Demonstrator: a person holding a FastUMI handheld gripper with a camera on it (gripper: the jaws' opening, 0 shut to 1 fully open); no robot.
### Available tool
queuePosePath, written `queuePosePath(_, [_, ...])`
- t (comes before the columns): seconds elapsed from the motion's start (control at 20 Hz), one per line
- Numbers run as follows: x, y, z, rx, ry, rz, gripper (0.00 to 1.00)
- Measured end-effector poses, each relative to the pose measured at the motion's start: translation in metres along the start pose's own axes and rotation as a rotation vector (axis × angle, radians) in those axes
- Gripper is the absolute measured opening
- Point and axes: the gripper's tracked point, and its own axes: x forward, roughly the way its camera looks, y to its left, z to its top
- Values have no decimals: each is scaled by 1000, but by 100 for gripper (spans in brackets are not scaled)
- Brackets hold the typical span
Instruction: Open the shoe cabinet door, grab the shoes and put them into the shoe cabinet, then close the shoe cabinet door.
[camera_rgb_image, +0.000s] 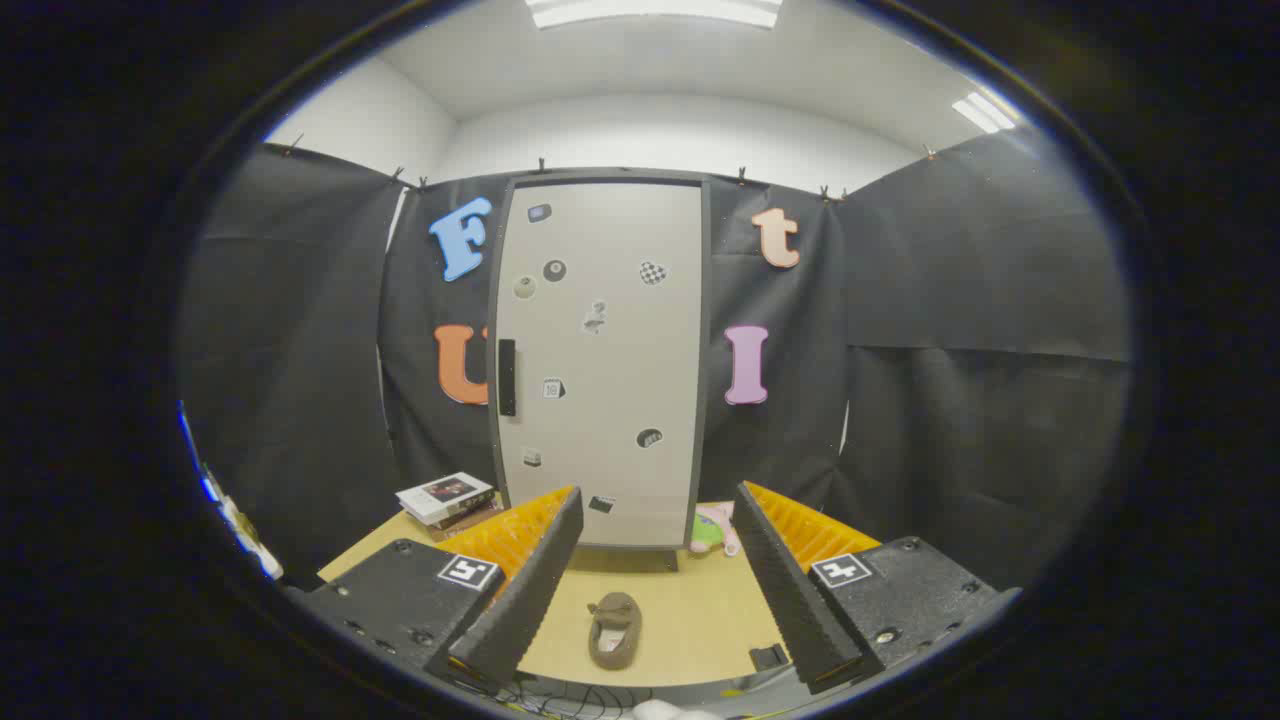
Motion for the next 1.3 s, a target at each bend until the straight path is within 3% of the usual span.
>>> queuePosePath(0.9, [6,0,2,54,-9,-37,99])
queuePosePath(1.05, [23,15,12,58,-18,-38,99])
queuePosePath(1.3, [76,70,25,54,-21,44,98])
